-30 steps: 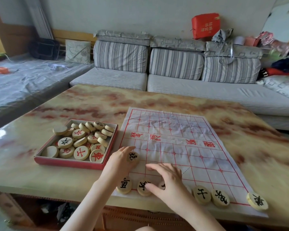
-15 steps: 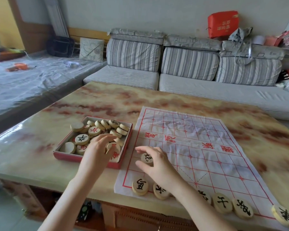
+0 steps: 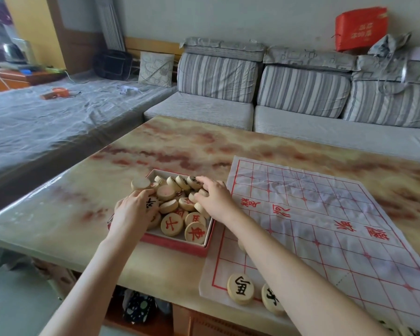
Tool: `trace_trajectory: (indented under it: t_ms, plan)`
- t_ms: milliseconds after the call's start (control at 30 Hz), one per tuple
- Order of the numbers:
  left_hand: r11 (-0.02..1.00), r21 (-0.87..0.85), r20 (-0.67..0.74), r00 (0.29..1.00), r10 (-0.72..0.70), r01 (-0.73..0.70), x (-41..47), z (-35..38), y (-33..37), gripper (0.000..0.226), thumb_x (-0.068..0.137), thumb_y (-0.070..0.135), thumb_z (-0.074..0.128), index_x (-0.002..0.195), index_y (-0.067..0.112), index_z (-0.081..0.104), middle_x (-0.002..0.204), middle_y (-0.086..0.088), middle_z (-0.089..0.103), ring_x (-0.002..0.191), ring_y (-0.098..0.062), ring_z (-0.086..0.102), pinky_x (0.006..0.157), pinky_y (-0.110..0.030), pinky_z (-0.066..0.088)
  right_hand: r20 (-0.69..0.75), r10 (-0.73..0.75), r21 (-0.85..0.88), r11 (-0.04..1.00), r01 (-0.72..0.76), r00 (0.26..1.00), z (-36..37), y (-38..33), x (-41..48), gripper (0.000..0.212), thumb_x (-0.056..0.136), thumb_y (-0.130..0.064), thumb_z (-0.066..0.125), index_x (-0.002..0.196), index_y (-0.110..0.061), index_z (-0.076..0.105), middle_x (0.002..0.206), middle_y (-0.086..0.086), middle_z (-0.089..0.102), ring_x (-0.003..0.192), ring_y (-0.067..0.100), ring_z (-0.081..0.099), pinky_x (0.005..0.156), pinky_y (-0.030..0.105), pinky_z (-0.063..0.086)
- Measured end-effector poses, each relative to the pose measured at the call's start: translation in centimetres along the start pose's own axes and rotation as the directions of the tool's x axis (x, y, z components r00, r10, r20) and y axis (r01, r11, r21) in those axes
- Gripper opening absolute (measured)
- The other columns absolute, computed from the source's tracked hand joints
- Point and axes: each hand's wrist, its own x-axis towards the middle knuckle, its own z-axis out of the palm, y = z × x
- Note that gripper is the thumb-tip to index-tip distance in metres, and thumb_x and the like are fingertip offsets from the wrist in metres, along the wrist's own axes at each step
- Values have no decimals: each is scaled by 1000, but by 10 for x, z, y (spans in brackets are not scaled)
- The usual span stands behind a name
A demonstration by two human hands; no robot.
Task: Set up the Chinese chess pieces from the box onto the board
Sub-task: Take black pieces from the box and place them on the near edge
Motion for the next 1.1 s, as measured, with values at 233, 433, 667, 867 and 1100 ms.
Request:
trace_trajectory:
  t_ms: [233,433,667,867,1100]
  plan:
    - [997,-78,-38,999,8,-11,1,-1,-7,47,73,25,73,119,19,60,120,-6,62,104,-30,57,93,-39,42,128,63,-198,979,-37,990,25,6,51,49,98,-17,35,146,-14,25,154,5,24,140,26,19,112,33,17]
    - [969,-239,-110,994,30,-55,-20,-11,2,49,68,24,78,114,22,62,108,0,63,78,-14,55,67,-26,40,-10,-12,-130,991,10,1000,26,16,46,38,89,-12,50,127,-22,48,131,6,51,126,24,38,103,34,31]
    - [929,-355,-107,992,73,-107,-37,-14,20,52,67,25,79,115,27,60,113,5,63,93,-10,58,76,-21,40,-58,-44,196,979,54,997,7,15,20,47,75,-11,70,119,-13,51,119,8,49,101,12,48,84,13,38]
    - [901,-409,-52,989,137,-146,-52,-13,52,54,68,25,78,118,25,57,110,4,62,87,-12,61,74,-19,46,-154,50,333,943,4,987,-36,43,-36,53,70,-6,76,117,-14,54,119,7,51,100,8,50,77,1,37]
    - [859,-466,6,971,240,-209,-77,-3,108,50,71,24,76,117,24,58,106,4,63,77,-9,62,70,-19,51,-151,226,246,952,-185,962,-93,101,-115,45,67,-11,80,106,-22,59,117,4,56,103,16,56,86,20,39]
